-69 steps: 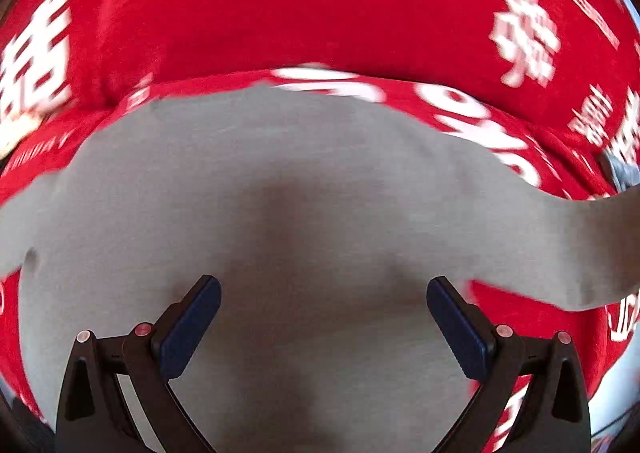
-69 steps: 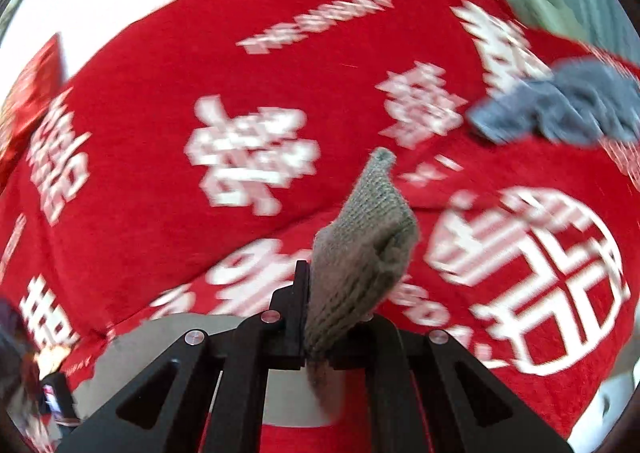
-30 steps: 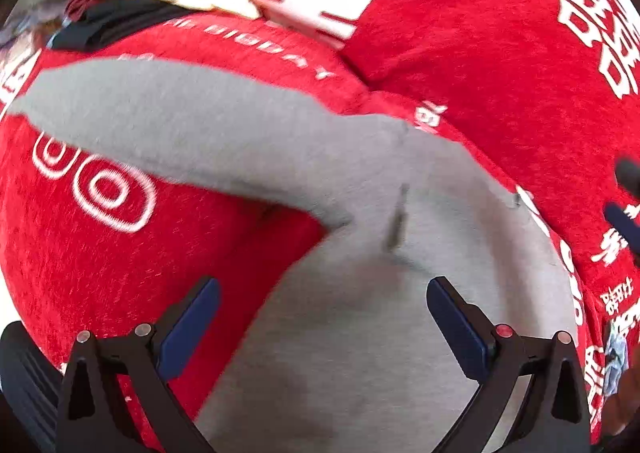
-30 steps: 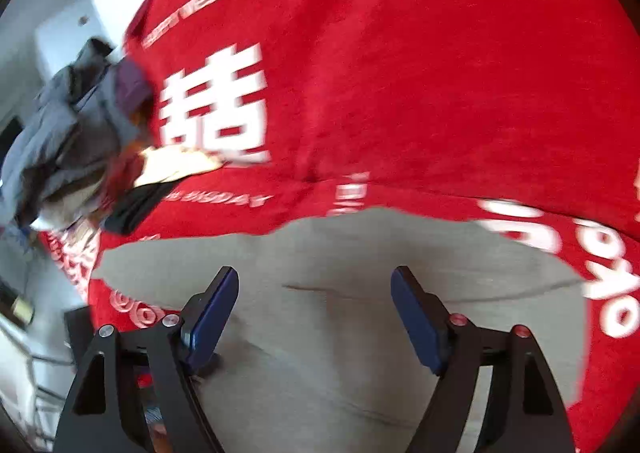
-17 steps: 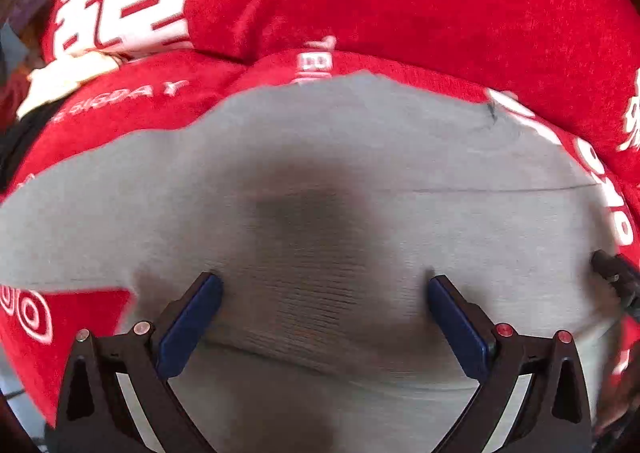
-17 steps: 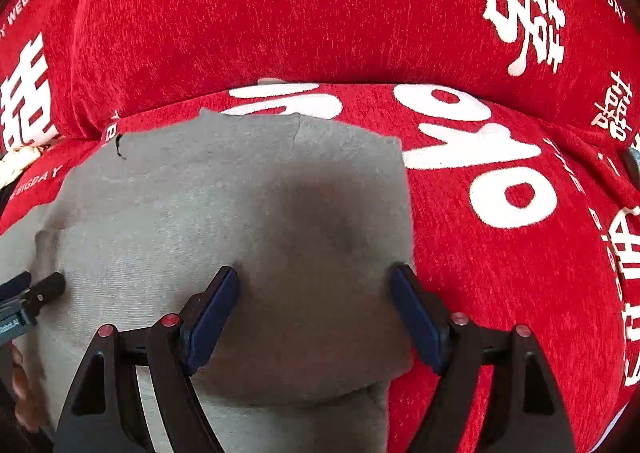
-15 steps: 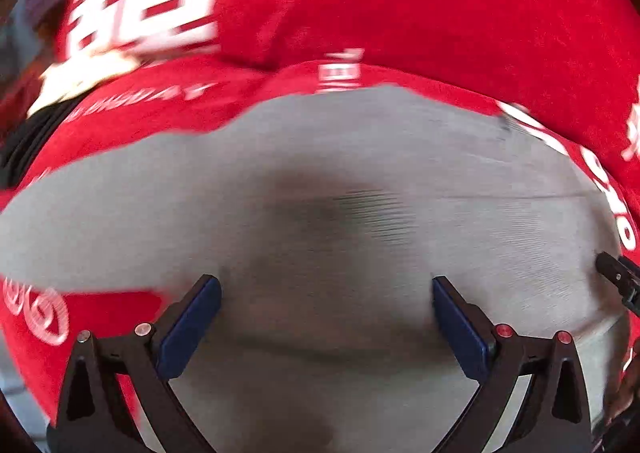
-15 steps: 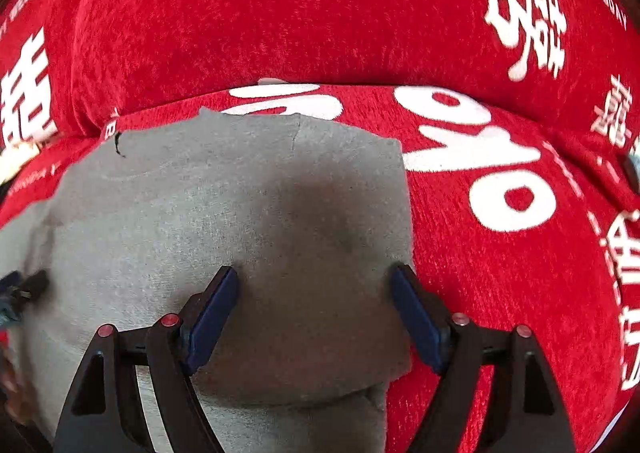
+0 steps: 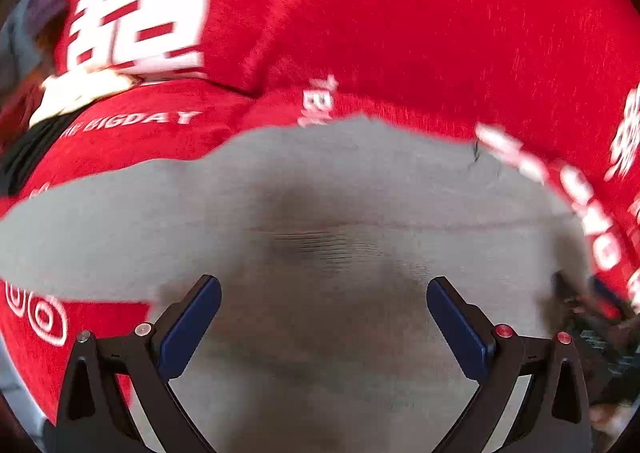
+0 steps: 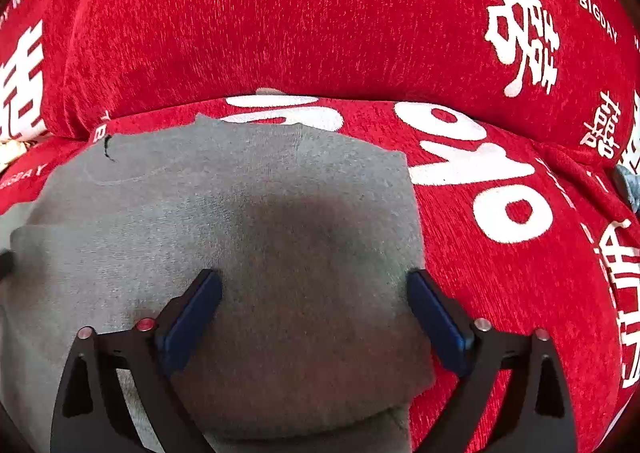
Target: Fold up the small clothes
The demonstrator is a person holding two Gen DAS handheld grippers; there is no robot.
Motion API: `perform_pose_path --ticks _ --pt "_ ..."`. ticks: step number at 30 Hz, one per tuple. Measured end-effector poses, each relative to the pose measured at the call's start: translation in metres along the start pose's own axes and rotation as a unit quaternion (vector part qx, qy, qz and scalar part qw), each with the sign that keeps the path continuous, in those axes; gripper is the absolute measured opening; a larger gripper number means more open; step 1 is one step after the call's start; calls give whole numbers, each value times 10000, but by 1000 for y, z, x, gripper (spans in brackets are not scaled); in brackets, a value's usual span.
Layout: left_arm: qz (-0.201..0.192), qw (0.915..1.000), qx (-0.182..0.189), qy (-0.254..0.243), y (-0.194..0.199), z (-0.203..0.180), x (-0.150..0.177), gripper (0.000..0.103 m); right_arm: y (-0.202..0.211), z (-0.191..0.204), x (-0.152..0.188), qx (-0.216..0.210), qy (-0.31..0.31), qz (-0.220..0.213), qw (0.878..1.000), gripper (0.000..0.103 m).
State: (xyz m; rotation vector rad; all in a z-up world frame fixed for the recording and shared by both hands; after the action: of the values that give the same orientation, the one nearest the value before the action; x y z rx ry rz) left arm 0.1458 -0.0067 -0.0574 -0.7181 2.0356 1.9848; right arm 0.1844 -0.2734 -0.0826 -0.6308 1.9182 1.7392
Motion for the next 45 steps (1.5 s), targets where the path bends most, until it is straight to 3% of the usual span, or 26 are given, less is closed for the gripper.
perform_pose_path --ticks 1,3,5,7,9,12,16,19,20,23,25,27,29,31,32,34,37,40,42,45 --pt "274 9984 -494 -85 -21 7 3 103 -3 -2 -1 48 -30 50 10000 103" --pt "210 9985 -248 442 -25 23 -4 103 -7 -6 0 -75 -223 145 9996 103" --pt "382 9953 -405 789 -19 42 -3 103 -8 -8 -1 -106 -275 157 9994 103" --pt "193 9938 -557 947 1 54 -6 103 -6 -7 -1 -17 -249 167 9995 103" --pt "4 9951 -514 848 15 49 -8 103 4 -7 -1 53 -330 186 9993 103" --pt "-136 9984 -188 521 33 22 0 103 29 4 -2 -64 -349 -119 9993 103" --pt "-83 10000 -2 -53 25 -15 13 103 51 38 2 -81 336 -350 9988 103" --pt "264 9993 -176 -219 -3 -15 27 103 27 56 26 -61 888 298 9956 102" --pt "92 9997 -94 -209 1 -13 26 103 30 52 25 -213 627 195 9976 102" --pt "91 9996 -216 -126 17 2 30 103 45 35 22 -481 143 219 9985 102" --pt "-79 9999 -98 1 30 6 28 103 57 29 9 -399 130 -100 9991 102" --pt "-97 9999 -37 64 30 4 19 103 55 29 -5 -335 198 -128 9992 102" --pt "36 10000 27 58 21 -6 15 103 37 38 -16 -490 279 165 9983 102" --pt "361 9993 108 -15 -1 -15 13 103 0 42 -18 -539 231 796 9951 103" --pt "588 9982 -54 -85 -16 -16 14 103 -18 39 -19 -415 188 1017 9938 103" --pt "417 9988 -169 -170 -19 -16 1 103 -24 38 -32 -285 296 852 9955 103" --pt "623 9980 -90 63 -17 -8 -6 103 -24 36 -36 -225 132 1169 9928 103" --pt "272 9995 20 179 5 0 -6 103 11 46 -26 -633 -5 885 9941 103" --pt "308 9993 210 44 12 -4 9 103 36 55 -3 -676 109 747 9949 103" --pt "279 9990 72 -334 14 -6 38 103 52 66 30 -653 231 702 9951 103"
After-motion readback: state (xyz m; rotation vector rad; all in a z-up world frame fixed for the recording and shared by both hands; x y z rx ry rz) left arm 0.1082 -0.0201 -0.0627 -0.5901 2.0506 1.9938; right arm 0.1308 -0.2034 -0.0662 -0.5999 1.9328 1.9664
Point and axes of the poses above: each gripper's, at about its wrist camera, not at the fingertips, and y roughly against the way its jaws point, z to its left, x to its underside, the point moved 9 cm from there along -y, roughly the way its jaws point, and after that the axes turned 3 degrees about x, right-handed, at the moved point
